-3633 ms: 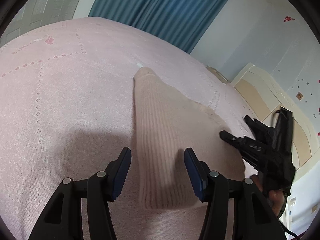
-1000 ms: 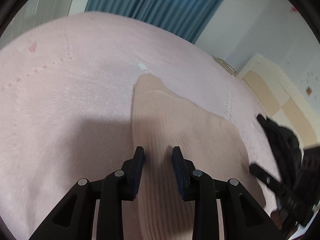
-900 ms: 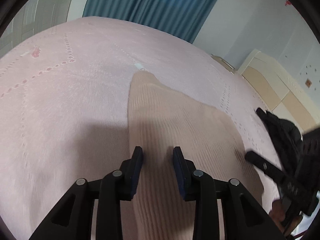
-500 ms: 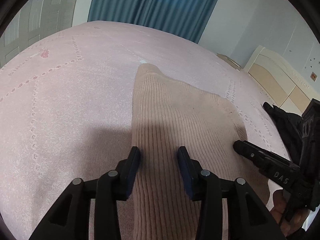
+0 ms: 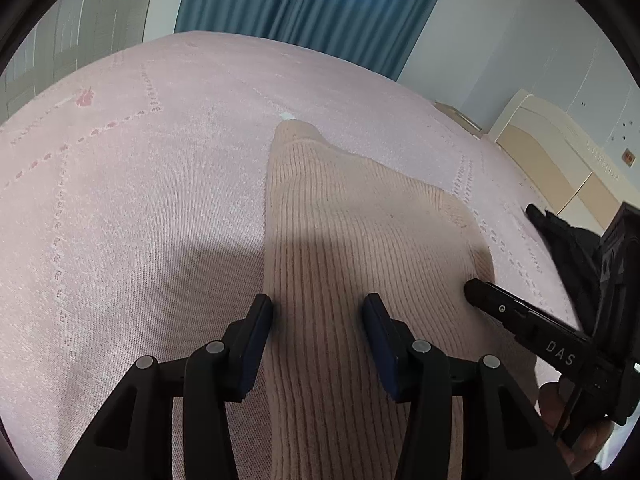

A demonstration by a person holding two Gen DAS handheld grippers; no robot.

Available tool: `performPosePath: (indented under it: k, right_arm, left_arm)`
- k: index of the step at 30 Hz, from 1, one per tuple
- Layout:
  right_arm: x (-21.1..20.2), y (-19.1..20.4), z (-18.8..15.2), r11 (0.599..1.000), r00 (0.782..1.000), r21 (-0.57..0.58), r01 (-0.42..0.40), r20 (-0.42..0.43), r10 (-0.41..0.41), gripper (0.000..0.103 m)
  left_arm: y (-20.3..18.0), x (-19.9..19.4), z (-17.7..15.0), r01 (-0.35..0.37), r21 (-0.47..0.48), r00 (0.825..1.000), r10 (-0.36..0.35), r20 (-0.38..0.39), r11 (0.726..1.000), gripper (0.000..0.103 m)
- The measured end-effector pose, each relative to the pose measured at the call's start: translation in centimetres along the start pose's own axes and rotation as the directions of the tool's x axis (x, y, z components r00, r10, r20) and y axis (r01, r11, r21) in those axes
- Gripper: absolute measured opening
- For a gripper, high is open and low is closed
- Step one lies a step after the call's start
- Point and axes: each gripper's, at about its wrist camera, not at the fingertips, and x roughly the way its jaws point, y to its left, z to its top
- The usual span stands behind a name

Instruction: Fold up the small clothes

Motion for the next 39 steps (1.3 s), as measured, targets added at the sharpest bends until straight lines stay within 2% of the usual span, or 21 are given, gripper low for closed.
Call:
performPosePath:
  k: [5, 11, 12, 15, 18, 20, 24, 29, 30, 34, 39]
  right_arm:
    - [-1.2, -1.3, 0.3, 0.994, 0.996, 0.077, -0.079, 0.037, 0.076, 0.035]
    - [-2.5, -1.9, 0.3, 0.988, 0.993, 0.129, -0.086, 0.090, 0.075, 0.035]
    - [-2.8, -1.9, 0.3, 0.988, 0.993, 0.130, -0.078, 0.102, 0.065, 0.040]
    - [-2.1, -1.9, 0.2, 0.992, 0.998, 0.127, -0.014, 0.063, 0.006, 0.043]
    - [-0.6, -2.3, 0.1, 0.987, 0.999, 0.155, -0.032, 0.005, 0.032, 0.042]
    - [0.0, -2.3, 0.2, 0.985, 0.999, 0.165, -0.048, -0.002, 0.049, 0.036]
    - [0.1, -1.8, 0.6, 0.990, 0.998, 0.126, -0.062, 0.033, 0.058, 0.016]
    - [-1.7, -1.8, 1.1, 0.984, 0.983, 0.116, -0.132, 0.147, 0.115, 0.012]
    - [-1.8, -1.8, 1.2, 0.985, 0.982, 0.109, -0.130, 0.151, 0.113, 0.012]
    - [0.4, -1.6, 1.0, 0.995, 0.998, 0.098, -0.015, 0.057, 0.009, 0.012]
    - [0.2, -1.0, 0.9, 0.998, 0.998, 0.061, 0.034, 0.057, -0.037, 0.016]
  left_arm:
    - [0.4, -0.3, 0.2, 0.019, -0.011, 1.000, -0.019, 0.006, 1.000, 0.048]
    - [1.1, -1.4, 0.5, 0.024, -0.048, 0.998, -0.021, 0.056, 0.999, 0.048]
    - [1.2, -1.4, 0.5, 0.026, -0.054, 0.998, -0.023, 0.055, 0.998, 0.048]
    - [1.3, -1.1, 0.5, 0.032, -0.064, 0.999, -0.030, 0.039, 0.997, 0.048]
    - [1.1, -1.0, 0.5, 0.032, -0.062, 0.999, -0.030, 0.036, 0.998, 0.048]
    - [0.9, -1.1, 0.4, 0.038, -0.056, 0.999, -0.036, 0.032, 0.998, 0.048]
    - [0.3, -1.2, 0.1, 0.037, -0.036, 0.999, -0.036, 0.037, 0.999, 0.048]
    - [0.1, -1.4, 0.2, 0.046, -0.025, 0.998, -0.045, 0.046, 0.999, 0.048]
    - [0.1, -1.3, 0.2, 0.045, -0.024, 0.998, -0.044, 0.043, 0.999, 0.048]
    - [0.0, -1.2, 0.2, 0.039, -0.017, 0.999, -0.038, 0.038, 0.999, 0.048]
    - [-0.1, -1.3, 0.1, 0.024, -0.005, 0.999, -0.024, 0.041, 1.000, 0.048]
